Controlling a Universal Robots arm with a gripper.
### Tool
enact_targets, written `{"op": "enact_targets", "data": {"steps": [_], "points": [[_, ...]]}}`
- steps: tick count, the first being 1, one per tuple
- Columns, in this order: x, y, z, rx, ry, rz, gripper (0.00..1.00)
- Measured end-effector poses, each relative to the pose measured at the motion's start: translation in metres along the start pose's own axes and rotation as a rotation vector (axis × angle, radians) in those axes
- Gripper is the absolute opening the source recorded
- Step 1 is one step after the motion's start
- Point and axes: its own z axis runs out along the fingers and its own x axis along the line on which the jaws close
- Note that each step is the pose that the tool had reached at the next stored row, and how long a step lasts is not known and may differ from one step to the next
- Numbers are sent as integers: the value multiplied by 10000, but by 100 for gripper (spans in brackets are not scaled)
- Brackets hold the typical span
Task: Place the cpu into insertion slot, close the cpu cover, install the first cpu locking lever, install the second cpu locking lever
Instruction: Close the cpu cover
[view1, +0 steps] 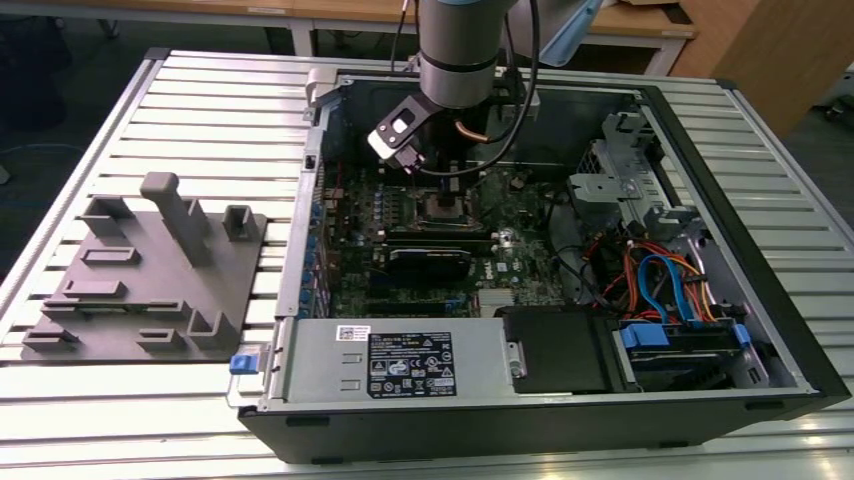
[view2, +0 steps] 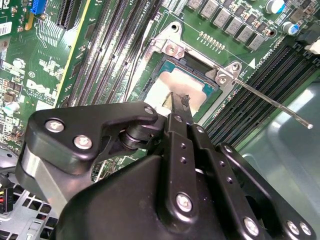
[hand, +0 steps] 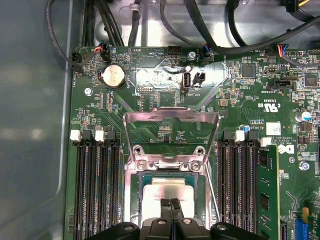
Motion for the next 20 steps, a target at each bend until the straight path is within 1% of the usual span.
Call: {"op": "enact_targets", "data": {"steps": [2,3,4,5,7,8,11,20], "points": [[0,1,0,10,0,-1,10],[0,6,-2,38,1,-2,10],[0,12,-4,92,1,0,10],[0,13,-6,127,0,2,10],[0,15,-10,196,-2,2,10],[0,15,-17,219,-4,3,10],[1,18,-60,235,1,4,10],[4,30,-252,250,7,4,10]]}}
